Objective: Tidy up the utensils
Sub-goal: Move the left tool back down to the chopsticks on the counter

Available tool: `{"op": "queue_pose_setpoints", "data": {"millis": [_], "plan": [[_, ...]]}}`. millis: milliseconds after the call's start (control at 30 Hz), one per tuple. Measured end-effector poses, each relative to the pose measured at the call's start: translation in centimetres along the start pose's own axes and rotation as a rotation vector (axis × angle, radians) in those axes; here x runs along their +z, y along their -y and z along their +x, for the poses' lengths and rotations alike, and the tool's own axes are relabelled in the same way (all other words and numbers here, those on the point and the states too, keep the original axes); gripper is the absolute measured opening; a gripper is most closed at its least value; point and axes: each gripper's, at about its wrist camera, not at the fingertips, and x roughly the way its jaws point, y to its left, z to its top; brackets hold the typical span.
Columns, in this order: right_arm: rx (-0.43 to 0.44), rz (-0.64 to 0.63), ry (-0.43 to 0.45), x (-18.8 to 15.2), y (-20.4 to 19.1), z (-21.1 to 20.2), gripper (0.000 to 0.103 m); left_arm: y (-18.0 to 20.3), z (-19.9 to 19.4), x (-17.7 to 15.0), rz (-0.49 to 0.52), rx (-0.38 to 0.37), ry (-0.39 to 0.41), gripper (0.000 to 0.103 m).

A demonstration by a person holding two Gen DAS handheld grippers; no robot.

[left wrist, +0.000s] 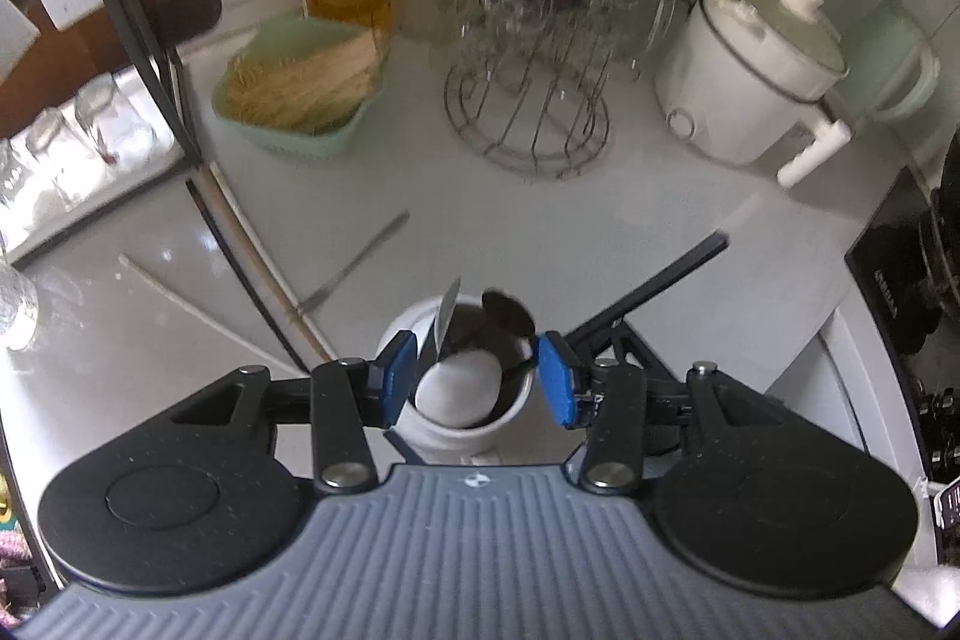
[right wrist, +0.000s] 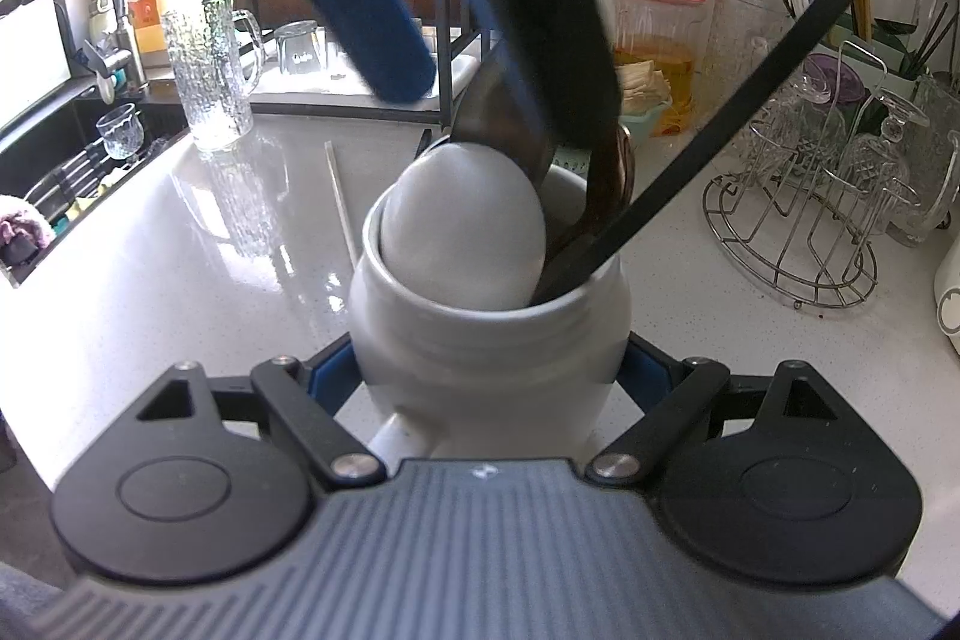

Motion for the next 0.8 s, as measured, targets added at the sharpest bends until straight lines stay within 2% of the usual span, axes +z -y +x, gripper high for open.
{"op": "queue_pose_setpoints", "data": {"millis": [467, 600, 800], "plan": [[-0.008, 0.001, -0.001, 0.0, -0.1, 0.1, 0.091, -1.8, -5.0, -1.3, -0.05, 0.046, 0.248, 0.054], [-0.008, 0.004, 0.004, 0.0, -0.1, 0.1, 0.091, -3.5, -5.3, -2.4, -0.099, 0.056, 0.276, 0.054], [-0.012, 0.012, 0.004, 0.0, -0.1, 0.1, 0.091, -7.2, -4.7, -5.0, -0.232, 0.032, 0.27, 0.054]]}}
